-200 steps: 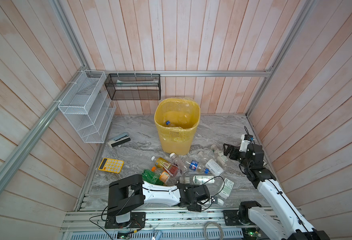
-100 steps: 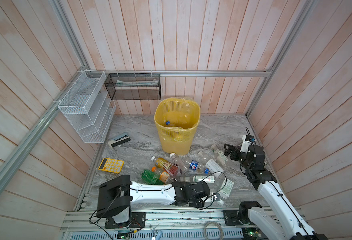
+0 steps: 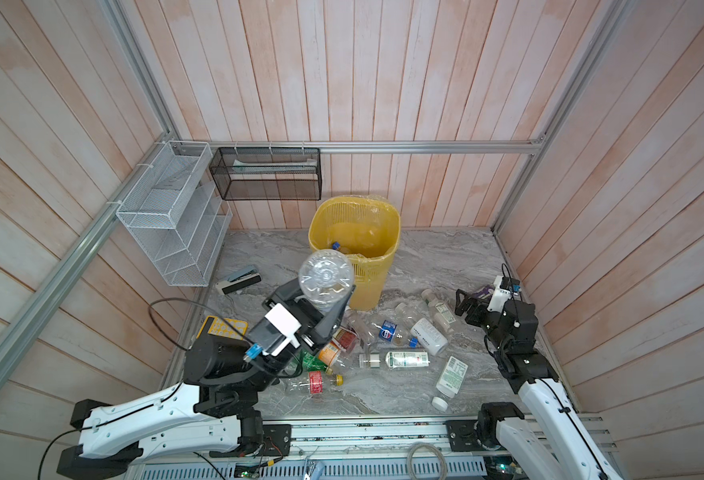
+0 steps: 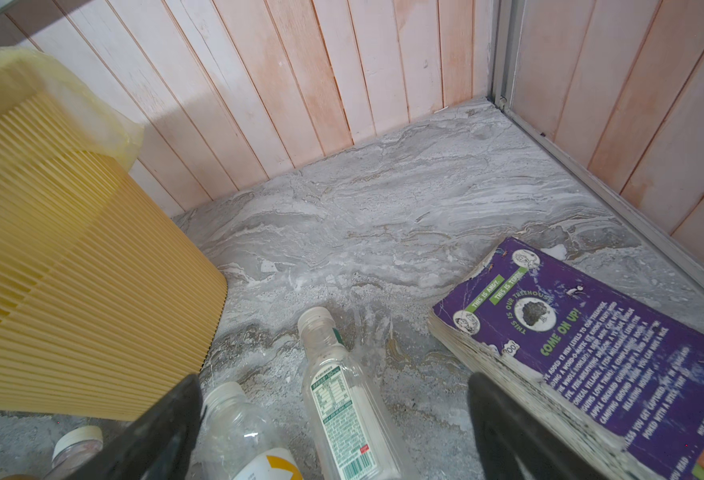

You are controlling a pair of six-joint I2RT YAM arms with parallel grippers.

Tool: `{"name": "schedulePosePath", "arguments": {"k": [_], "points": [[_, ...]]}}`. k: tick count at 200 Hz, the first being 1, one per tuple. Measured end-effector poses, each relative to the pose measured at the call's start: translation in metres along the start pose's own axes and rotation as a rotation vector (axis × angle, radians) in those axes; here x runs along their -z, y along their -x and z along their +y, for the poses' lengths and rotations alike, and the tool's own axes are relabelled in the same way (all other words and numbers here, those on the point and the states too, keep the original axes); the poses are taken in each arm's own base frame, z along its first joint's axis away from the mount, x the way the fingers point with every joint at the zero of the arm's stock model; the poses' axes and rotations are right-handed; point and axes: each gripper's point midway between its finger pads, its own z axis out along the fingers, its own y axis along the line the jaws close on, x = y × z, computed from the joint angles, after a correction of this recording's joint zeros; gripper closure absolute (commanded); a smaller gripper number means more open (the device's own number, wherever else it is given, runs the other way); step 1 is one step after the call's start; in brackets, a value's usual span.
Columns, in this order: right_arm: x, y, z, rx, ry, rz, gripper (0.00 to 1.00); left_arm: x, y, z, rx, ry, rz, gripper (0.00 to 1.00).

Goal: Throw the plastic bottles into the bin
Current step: 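Swing the bottle over the bin and open the left gripper, then reach the left gripper back to the green-labelled clear bottle in the pile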

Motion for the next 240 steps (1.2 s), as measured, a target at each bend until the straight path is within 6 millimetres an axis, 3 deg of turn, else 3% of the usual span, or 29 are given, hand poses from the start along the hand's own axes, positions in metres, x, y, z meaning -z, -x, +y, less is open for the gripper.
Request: {"name": "schedulePosePath", "arguments": {"k": [20, 35, 57, 78, 93, 110, 122, 134, 166, 179, 192, 211, 229, 240], "points": [[0.001, 0.002, 0.001, 0.0, 0.003, -0.007, 0.01, -0.019, -0.004, 0.017, -0.063, 0.038, -0.035, 0.45], [0.001, 0.003, 0.002, 0.0, 0.005, -0.006, 0.01, -0.042, -0.032, 0.033, -0.1, 0.057, 0.001, 0.44], [-0.001, 0.003, 0.003, -0.005, 0.011, 0.002, 0.01, -0.081, -0.107, 0.069, -0.07, 0.086, 0.143, 0.34], [-0.001, 0.005, 0.005, -0.011, 0.015, 0.004, 0.01, -0.11, -0.195, 0.094, 0.036, 0.089, 0.338, 0.02], [0.0, 0.006, 0.005, -0.012, 0.014, 0.005, 0.01, -0.108, -0.252, 0.097, 0.125, 0.101, 0.478, 0.0], [0.001, 0.009, 0.006, -0.012, 0.011, 0.006, 0.01, -0.093, -0.287, 0.09, 0.203, 0.107, 0.581, 0.0], [0.003, 0.01, 0.006, -0.015, 0.006, 0.011, 0.01, -0.087, -0.288, 0.088, 0.24, 0.115, 0.597, 0.0], [0.005, 0.011, 0.005, -0.02, -0.003, 0.015, 0.01, -0.088, -0.274, 0.089, 0.263, 0.122, 0.577, 0.0], [0.008, 0.006, -0.001, -0.039, -0.033, 0.03, 0.01, -0.087, -0.193, 0.091, 0.279, 0.123, 0.428, 0.0], [0.006, 0.002, -0.003, -0.047, -0.04, 0.046, 0.01, -0.08, -0.162, 0.08, 0.281, 0.108, 0.368, 0.0], [0.003, -0.005, -0.005, -0.052, -0.047, 0.066, 0.01, -0.07, -0.146, 0.065, 0.292, 0.086, 0.344, 0.0], [-0.005, -0.022, -0.011, -0.054, -0.066, 0.122, 0.01, -0.051, -0.154, 0.036, 0.308, 0.047, 0.381, 0.0], [-0.012, -0.041, -0.017, -0.058, -0.083, 0.177, 0.01, -0.026, -0.189, -0.002, 0.306, -0.002, 0.495, 0.0], [-0.013, -0.05, -0.02, -0.063, -0.089, 0.201, 0.01, -0.007, -0.213, -0.036, 0.296, -0.061, 0.589, 0.0]]}}
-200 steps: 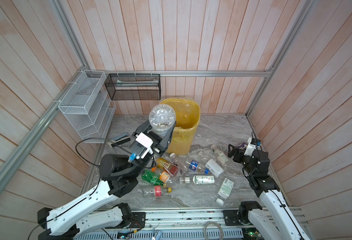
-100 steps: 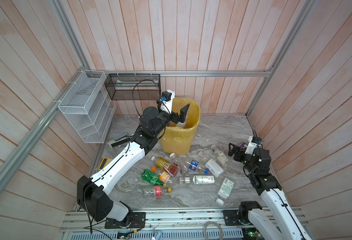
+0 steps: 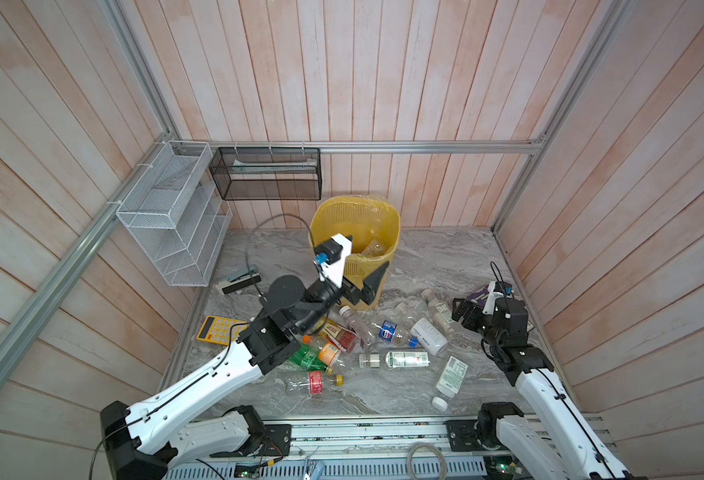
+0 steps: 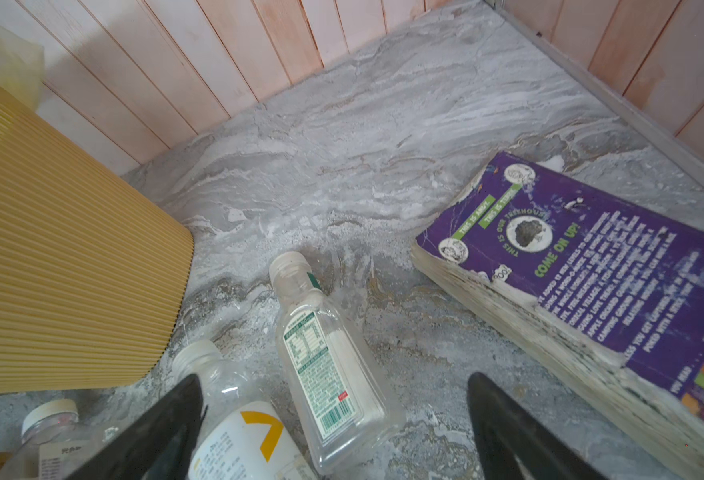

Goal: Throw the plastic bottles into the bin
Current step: 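Reach the left gripper back to the green-labelled clear bottle in the pile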

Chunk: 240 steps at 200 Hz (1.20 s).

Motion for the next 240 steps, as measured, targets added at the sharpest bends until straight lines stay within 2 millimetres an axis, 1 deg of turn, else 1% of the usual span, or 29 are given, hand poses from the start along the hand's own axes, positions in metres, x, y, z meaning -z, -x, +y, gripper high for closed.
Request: {"name": "schedulePosePath", "arguments": {"k": [17, 21, 30, 41, 45, 49, 52, 71, 80, 90, 97, 106, 140, 161, 189, 195, 212, 225, 240], "points": [[-0.003, -0.006, -0.002, -0.004, -0.005, 0.019, 0.01, -0.001, -0.058, -0.042, -0.047, -0.089, 0.161, 0.0], [-0.003, -0.006, -0.002, -0.004, -0.005, 0.019, 0.01, -0.001, -0.068, -0.05, -0.059, -0.107, 0.191, 0.0], [-0.003, -0.005, -0.002, -0.004, -0.004, 0.015, 0.01, -0.001, -0.1, -0.072, -0.099, -0.154, 0.28, 0.0], [-0.003, -0.004, -0.001, -0.004, -0.001, 0.009, 0.01, 0.001, -0.132, -0.094, -0.148, -0.206, 0.369, 0.0], [-0.002, -0.004, -0.001, -0.004, -0.001, 0.008, 0.01, 0.002, -0.147, -0.104, -0.172, -0.228, 0.411, 0.0], [-0.002, -0.003, -0.001, -0.003, -0.001, 0.005, 0.01, 0.003, -0.156, -0.11, -0.189, -0.242, 0.436, 0.0], [-0.002, -0.003, -0.001, -0.003, -0.001, 0.004, 0.01, 0.004, -0.168, -0.116, -0.21, -0.259, 0.468, 0.0], [-0.001, 0.0, -0.001, -0.003, -0.001, -0.009, 0.01, 0.015, -0.227, -0.145, -0.322, -0.339, 0.615, 0.0], [0.0, 0.001, -0.001, -0.003, 0.0, -0.011, 0.01, 0.02, -0.249, -0.151, -0.371, -0.366, 0.672, 0.0], [0.0, 0.001, -0.001, -0.003, 0.0, -0.012, 0.01, 0.024, -0.27, -0.153, -0.418, -0.384, 0.726, 0.0], [0.0, 0.001, 0.0, -0.003, 0.001, -0.014, 0.01, 0.025, -0.281, -0.154, -0.447, -0.395, 0.755, 0.0], [0.0, 0.002, 0.0, -0.003, 0.002, -0.016, 0.01, 0.024, -0.288, -0.155, -0.479, -0.406, 0.777, 0.0], [-0.001, 0.002, 0.0, 0.0, 0.004, -0.02, 0.01, -0.001, -0.296, -0.164, -0.572, -0.425, 0.771, 0.0], [-0.001, 0.002, 0.0, 0.006, 0.007, -0.026, 0.01, -0.01, -0.311, -0.169, -0.624, -0.443, 0.786, 0.03], [0.001, 0.005, 0.002, 0.017, 0.014, -0.04, 0.01, -0.012, -0.339, -0.174, -0.683, -0.478, 0.838, 0.05], [0.002, 0.006, 0.002, 0.019, 0.016, -0.045, 0.01, -0.011, -0.345, -0.174, -0.694, -0.485, 0.852, 0.07], [0.004, 0.007, 0.003, 0.022, 0.022, -0.059, 0.01, -0.009, -0.36, -0.175, -0.72, -0.501, 0.885, 0.18], [0.006, 0.008, 0.003, 0.025, 0.026, -0.067, 0.01, -0.007, -0.369, -0.175, -0.741, -0.517, 0.911, 0.2], [0.007, 0.009, 0.004, 0.027, 0.031, -0.078, 0.01, -0.007, -0.375, -0.176, -0.75, -0.527, 0.929, 0.22]]}}
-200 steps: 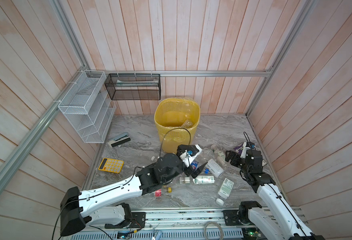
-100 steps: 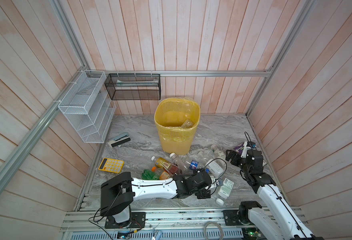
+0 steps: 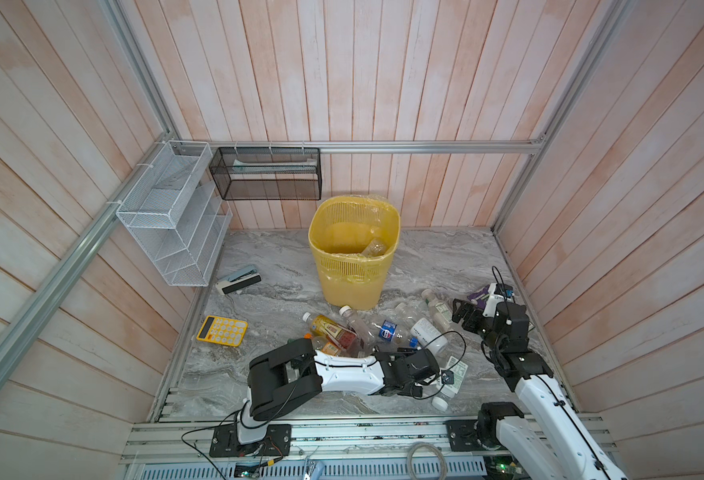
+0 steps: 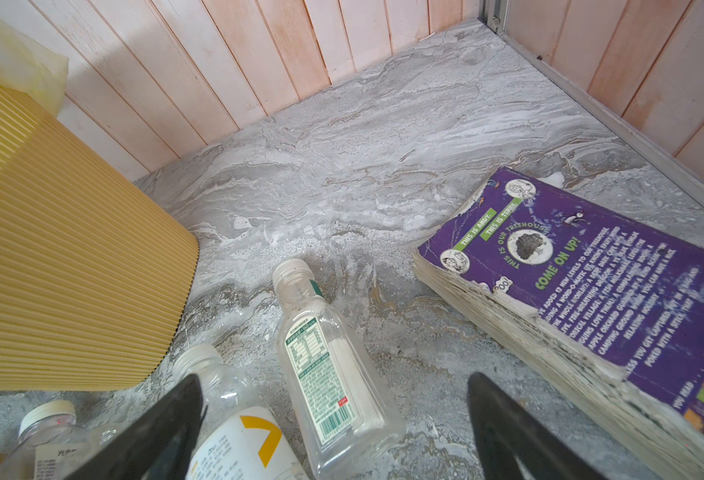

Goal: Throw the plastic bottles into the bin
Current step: 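Reach the left gripper back to the green-labelled clear bottle in the pile, then grasp the green-labelled bottle with the left gripper and lift toward the bin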

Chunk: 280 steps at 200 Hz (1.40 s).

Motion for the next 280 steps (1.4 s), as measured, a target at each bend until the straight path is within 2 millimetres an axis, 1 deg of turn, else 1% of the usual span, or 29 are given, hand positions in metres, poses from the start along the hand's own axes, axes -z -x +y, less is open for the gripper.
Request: {"name": "schedulePosePath", "arguments": {"k": [47, 69, 83, 101, 112, 122, 136, 150, 151, 154, 164, 165, 170, 171, 176, 181, 192, 198, 203, 207, 214, 223, 230, 236, 248, 262, 270, 273, 280], "points": [[0.002, 0.0, 0.002, 0.016, 0.016, -0.009, 0.01, 0.001, 0.005, 0.001, 0.001, -0.009, -0.003, 0.46], [0.004, 0.002, 0.003, 0.017, 0.021, -0.018, 0.01, 0.003, 0.008, -0.001, 0.007, -0.027, -0.014, 0.52], [0.005, 0.004, 0.004, 0.017, 0.024, -0.024, 0.01, 0.009, 0.012, 0.0, 0.019, -0.035, -0.033, 0.54], [0.006, 0.005, 0.004, 0.017, 0.026, -0.03, 0.01, 0.029, 0.023, 0.01, 0.048, -0.02, -0.085, 0.54], [0.006, 0.005, 0.004, 0.017, 0.026, -0.032, 0.01, 0.05, 0.033, 0.02, 0.072, 0.003, -0.134, 0.54], [0.007, 0.006, 0.005, 0.017, 0.027, -0.034, 0.01, 0.073, 0.044, 0.034, 0.1, 0.037, -0.194, 0.54], [0.008, 0.007, 0.005, 0.019, 0.028, -0.041, 0.01, 0.118, 0.06, 0.058, 0.14, 0.104, -0.299, 0.54], [0.009, 0.008, 0.005, 0.02, 0.03, -0.046, 0.01, 0.178, 0.079, 0.09, 0.185, 0.2, -0.442, 0.54], [0.009, 0.008, 0.005, 0.02, 0.031, -0.047, 0.01, 0.186, 0.081, 0.094, 0.189, 0.213, -0.461, 0.54], [0.009, 0.009, 0.005, 0.02, 0.03, -0.047, 0.01, 0.199, 0.084, 0.1, 0.198, 0.234, -0.493, 0.54], [0.009, 0.009, 0.006, 0.02, 0.031, -0.048, 0.01, 0.255, 0.093, 0.123, 0.229, 0.316, -0.624, 0.54], [0.009, 0.009, 0.006, 0.02, 0.031, -0.048, 0.01, 0.264, 0.094, 0.126, 0.232, 0.329, -0.646, 0.54], [0.009, 0.009, 0.006, 0.02, 0.031, -0.048, 0.01, 0.293, 0.096, 0.136, 0.245, 0.37, -0.714, 0.54], [0.009, 0.009, 0.006, 0.02, 0.031, -0.048, 0.01, 0.303, 0.097, 0.139, 0.248, 0.383, -0.739, 0.54], [0.009, 0.009, 0.006, 0.02, 0.031, -0.048, 0.01, 0.333, 0.097, 0.147, 0.257, 0.428, -0.811, 0.54], [0.009, 0.009, 0.006, 0.02, 0.031, -0.048, 0.01, 0.37, 0.096, 0.156, 0.265, 0.479, -0.9, 0.54], [0.009, 0.009, 0.006, 0.02, 0.031, -0.048, 0.01, 0.441, 0.089, 0.167, 0.267, 0.578, -1.068, 0.54], [0.009, 0.009, 0.006, 0.02, 0.031, -0.048, 0.01, 0.472, 0.084, 0.171, 0.263, 0.622, -1.143, 0.54], [0.009, 0.009, 0.006, 0.02, 0.031, -0.049, 0.01, 0.502, 0.078, 0.174, 0.259, 0.671, -1.215, 0.54], [0.009, 0.01, 0.006, 0.02, 0.032, -0.049, 0.01, 0.522, 0.074, 0.175, 0.252, 0.704, -1.262, 0.54], [0.01, 0.011, 0.006, 0.02, 0.033, -0.052, 0.01, 0.549, 0.069, 0.177, 0.241, 0.758, -1.329, 0.54], [0.01, 0.012, 0.007, 0.02, 0.034, -0.054, 0.01, 0.572, 0.066, 0.179, 0.222, 0.818, -1.389, 0.54], [0.011, 0.014, 0.008, 0.02, 0.035, -0.058, 0.01, 0.579, 0.066, 0.18, 0.208, 0.853, -1.409, 0.54], [0.011, 0.015, 0.008, 0.02, 0.037, -0.061, 0.01, 0.579, 0.068, 0.182, 0.196, 0.875, -1.411, 0.54], [0.013, 0.019, 0.01, 0.02, 0.04, -0.069, 0.01, 0.566, 0.077, 0.192, 0.172, 0.909, -1.383, 0.54], [0.015, 0.024, 0.013, 0.02, 0.046, -0.08, 0.01, 0.531, 0.083, 0.218, 0.164, 0.92, -1.309, 0.54], [0.016, 0.027, 0.014, 0.02, 0.051, -0.085, 0.01, 0.506, 0.077, 0.243, 0.18, 0.926, -1.247, 0.53], [0.016, 0.028, 0.015, 0.02, 0.052, -0.087, 0.01, 0.491, 0.073, 0.255, 0.197, 0.921, -1.216, 0.53], [0.017, 0.03, 0.016, 0.021, 0.056, -0.091, 0.01, 0.467, 0.062, 0.278, 0.232, 0.92, -1.157, 0.5]]}}
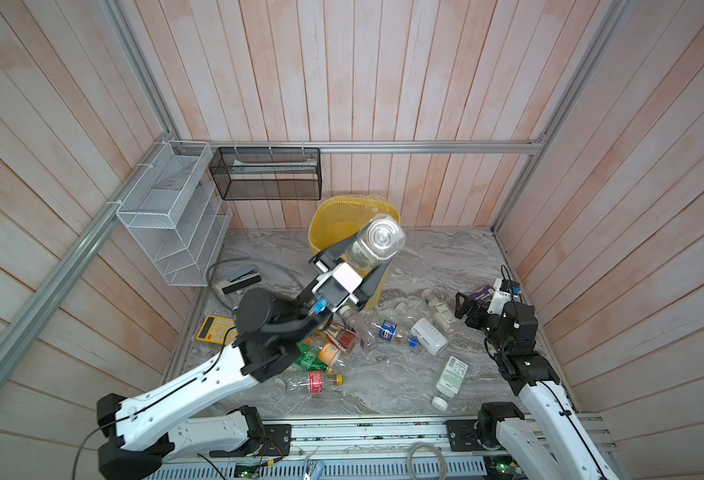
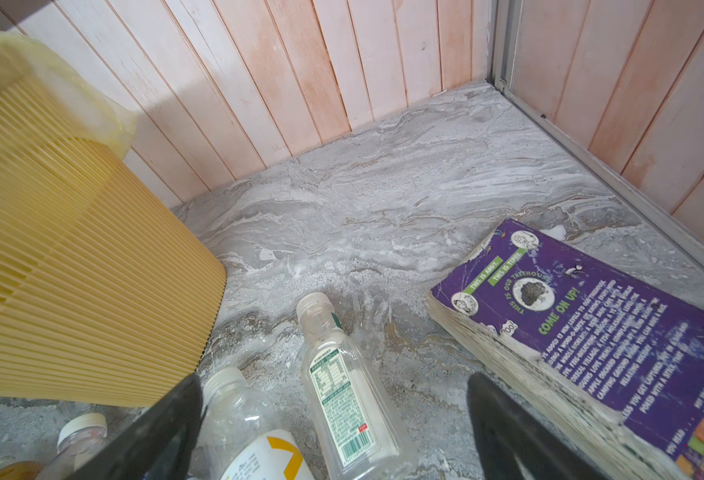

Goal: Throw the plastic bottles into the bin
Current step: 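Grasp the green-labelled bottle with the left gripper and lift toward the bin, then hold the bottle over the bin and open the left gripper, then withdraw the left gripper while the right gripper moves to a green-labelled bottle by the book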

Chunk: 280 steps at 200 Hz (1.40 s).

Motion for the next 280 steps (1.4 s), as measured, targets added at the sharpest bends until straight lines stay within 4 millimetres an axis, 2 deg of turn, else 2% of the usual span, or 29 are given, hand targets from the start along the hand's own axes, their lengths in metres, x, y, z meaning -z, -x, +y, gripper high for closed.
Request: {"name": "schedulePosePath", "arguments": {"k": [7, 19, 28, 36, 51, 60, 71, 84, 113, 124, 135, 144, 156, 181, 201, 221, 236, 263, 280], "points": [[0.0, 0.002, 0.001, 0.0, 0.004, -0.003, 0.01, -0.011, -0.037, 0.012, 0.008, 0.02, 0.076, 0.42], [0.001, 0.005, 0.003, 0.0, 0.01, -0.008, 0.01, -0.027, -0.097, 0.029, 0.046, 0.044, 0.208, 0.19], [0.002, 0.007, 0.005, 0.0, 0.015, -0.01, 0.01, -0.036, -0.132, 0.035, 0.081, 0.053, 0.286, 0.01], [0.003, 0.009, 0.006, 0.001, 0.02, -0.013, 0.01, -0.038, -0.157, 0.035, 0.119, 0.056, 0.342, 0.0], [0.004, 0.012, 0.009, 0.001, 0.028, -0.016, 0.01, -0.031, -0.18, 0.025, 0.18, 0.043, 0.397, 0.0], [0.005, 0.013, 0.009, 0.001, 0.031, -0.021, 0.01, -0.026, -0.179, 0.02, 0.209, 0.035, 0.401, 0.0], [0.006, 0.013, 0.01, 0.001, 0.034, -0.021, 0.01, -0.023, -0.166, 0.017, 0.229, 0.029, 0.385, 0.0], [0.007, 0.012, 0.01, 0.001, 0.033, -0.019, 0.01, -0.023, -0.136, 0.018, 0.23, 0.03, 0.333, 0.0], [0.006, 0.01, 0.009, -0.003, 0.03, -0.01, 0.01, -0.011, -0.055, 0.016, 0.215, 0.03, 0.176, 0.0], [0.004, 0.008, 0.008, -0.004, 0.026, -0.002, 0.01, -0.002, -0.038, 0.012, 0.218, 0.028, 0.143, 0.0], [0.001, 0.005, 0.007, -0.004, 0.02, 0.012, 0.01, 0.006, -0.032, 0.003, 0.226, 0.024, 0.134, 0.0], [-0.002, 0.002, 0.005, -0.004, 0.014, 0.026, 0.01, 0.012, -0.033, -0.01, 0.232, 0.016, 0.144, 0.0], [-0.007, -0.005, 0.002, -0.002, 0.003, 0.053, 0.01, 0.02, -0.044, -0.038, 0.246, -0.019, 0.18, 0.0], [-0.022, -0.023, -0.004, 0.015, -0.02, 0.13, 0.05, 0.047, -0.091, -0.104, 0.247, -0.107, 0.329, 0.0], [-0.038, -0.047, -0.012, 0.036, -0.043, 0.231, 0.09, 0.071, -0.126, -0.132, 0.238, -0.133, 0.443, 0.0], [-0.05, -0.068, -0.019, 0.059, -0.064, 0.325, 0.1, 0.087, -0.147, -0.136, 0.25, -0.104, 0.515, 0.0], [-0.057, -0.075, -0.018, 0.084, -0.066, 0.37, 0.1, 0.1, -0.156, -0.132, 0.269, -0.071, 0.548, 0.0], [-0.071, -0.074, -0.007, 0.143, -0.05, 0.405, 0.09, 0.114, -0.155, -0.118, 0.301, -0.008, 0.559, 0.0], [-0.079, -0.074, -0.008, 0.167, -0.059, 0.419, 0.1, 0.119, -0.153, -0.11, 0.312, 0.026, 0.559, 0.0]]}}
